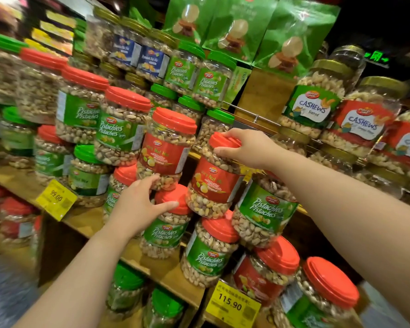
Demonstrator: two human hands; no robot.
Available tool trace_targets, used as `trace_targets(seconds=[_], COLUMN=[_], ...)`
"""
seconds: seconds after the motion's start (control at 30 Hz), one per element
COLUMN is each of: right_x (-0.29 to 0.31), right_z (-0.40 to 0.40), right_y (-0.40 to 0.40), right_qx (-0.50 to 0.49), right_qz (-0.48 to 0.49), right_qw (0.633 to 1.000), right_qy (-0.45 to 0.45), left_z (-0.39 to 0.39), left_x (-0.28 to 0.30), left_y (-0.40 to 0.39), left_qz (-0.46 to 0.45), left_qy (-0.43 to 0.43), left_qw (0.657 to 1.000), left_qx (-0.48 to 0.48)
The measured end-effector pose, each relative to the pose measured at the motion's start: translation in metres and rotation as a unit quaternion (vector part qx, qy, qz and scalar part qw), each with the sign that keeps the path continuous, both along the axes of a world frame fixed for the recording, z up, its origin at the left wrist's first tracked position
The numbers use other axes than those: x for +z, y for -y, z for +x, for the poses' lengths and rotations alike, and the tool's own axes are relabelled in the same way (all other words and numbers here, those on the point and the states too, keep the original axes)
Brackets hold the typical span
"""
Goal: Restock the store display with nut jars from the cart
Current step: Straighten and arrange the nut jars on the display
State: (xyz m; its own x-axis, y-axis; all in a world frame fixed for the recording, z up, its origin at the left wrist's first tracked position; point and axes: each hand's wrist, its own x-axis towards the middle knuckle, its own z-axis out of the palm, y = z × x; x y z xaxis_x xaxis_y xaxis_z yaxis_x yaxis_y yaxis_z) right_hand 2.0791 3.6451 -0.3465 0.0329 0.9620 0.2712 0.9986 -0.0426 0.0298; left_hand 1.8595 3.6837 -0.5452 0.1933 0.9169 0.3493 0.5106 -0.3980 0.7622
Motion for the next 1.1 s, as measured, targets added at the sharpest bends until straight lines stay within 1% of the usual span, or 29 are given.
trace_targets(seconds=[0.07, 0.2, 0.3, 0.43, 0.53, 0.6, 0.7, 0.8, 0.93, 1.0, 1.1], right_x=[0.003, 0.003, 0.002, 0.001, 0.001, 0.002, 0.003, 0.006, 0.011, 0.02, 0.042], right_z=[-0.001, -0.003, 0.0, 0.005, 0.008, 0.007, 0.006, 0.006, 0.009, 0.009, 0.006], right_y=[-0.001, -0.004, -0.004, -0.004, -0.005, -0.005, -0.003, -0.004, -0.008, -0.011, -0.02], right_qx=[0.0, 0.005, 0.016, 0.033, 0.035, 0.037, 0.041, 0.047, 0.053, 0.051, 0.036], right_qz=[0.002, 0.009, 0.012, 0.014, 0.018, 0.015, 0.013, 0.009, -0.007, -0.034, -0.067], right_qw=[1.0, 0.998, 0.998, 0.996, 0.995, 0.995, 0.995, 0.994, 0.993, 0.993, 0.994], right_qy=[0.021, 0.06, 0.067, 0.079, 0.088, 0.094, 0.091, 0.103, 0.103, 0.098, 0.078], left_z=[-0.001, 0.009, 0.025, 0.035, 0.025, 0.015, 0.006, 0.003, 0.005, 0.006, 0.002], left_x=[-0.004, -0.005, -0.001, 0.005, 0.021, 0.037, 0.062, 0.077, 0.085, 0.081, 0.073], left_y=[0.005, 0.021, 0.038, 0.061, 0.067, 0.064, 0.054, 0.039, 0.008, -0.012, -0.042], left_qz=[-0.015, -0.028, -0.025, -0.042, -0.041, -0.034, -0.028, -0.017, -0.013, -0.025, -0.042], left_qy=[-0.003, 0.003, -0.012, -0.091, -0.163, -0.19, -0.205, -0.192, -0.113, -0.084, -0.064], left_qw=[1.0, 0.999, 0.999, 0.995, 0.986, 0.981, 0.977, 0.978, 0.988, 0.99, 0.992], left_qx=[0.001, 0.033, 0.033, 0.012, 0.004, 0.014, 0.044, 0.075, 0.104, 0.112, 0.105])
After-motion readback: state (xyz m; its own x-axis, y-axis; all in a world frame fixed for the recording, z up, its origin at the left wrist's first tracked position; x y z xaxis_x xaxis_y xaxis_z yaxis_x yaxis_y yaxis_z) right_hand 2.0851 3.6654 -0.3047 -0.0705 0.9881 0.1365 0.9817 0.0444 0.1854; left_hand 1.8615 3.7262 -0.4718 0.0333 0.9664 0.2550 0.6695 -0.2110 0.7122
